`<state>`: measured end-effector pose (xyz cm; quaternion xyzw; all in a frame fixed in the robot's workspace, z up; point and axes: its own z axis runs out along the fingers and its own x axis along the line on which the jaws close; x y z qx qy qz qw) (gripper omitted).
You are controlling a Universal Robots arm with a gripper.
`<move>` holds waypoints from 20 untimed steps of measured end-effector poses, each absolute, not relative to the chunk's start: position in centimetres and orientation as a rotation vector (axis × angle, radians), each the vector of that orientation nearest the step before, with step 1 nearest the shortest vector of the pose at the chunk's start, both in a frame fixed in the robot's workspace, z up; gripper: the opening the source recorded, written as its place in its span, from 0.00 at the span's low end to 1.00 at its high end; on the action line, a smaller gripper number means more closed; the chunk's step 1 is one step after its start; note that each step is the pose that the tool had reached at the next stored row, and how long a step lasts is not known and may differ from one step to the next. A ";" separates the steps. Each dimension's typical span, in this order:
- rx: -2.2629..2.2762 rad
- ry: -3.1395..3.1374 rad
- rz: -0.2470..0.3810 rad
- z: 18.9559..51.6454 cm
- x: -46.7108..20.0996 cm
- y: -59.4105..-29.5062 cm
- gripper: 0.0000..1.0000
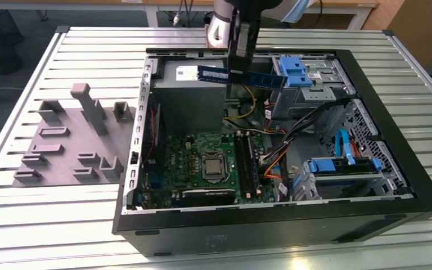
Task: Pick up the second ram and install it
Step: 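Insert the second ram into the second slot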
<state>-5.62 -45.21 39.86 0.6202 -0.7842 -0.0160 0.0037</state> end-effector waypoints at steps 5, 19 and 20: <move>1.840 -2.538 -0.051 39.7 -5.6 -45.2 0.14; 1.505 -2.755 -0.051 39.2 -5.6 -45.2 0.14; 1.480 -2.769 -0.052 39.2 -5.6 -45.2 0.14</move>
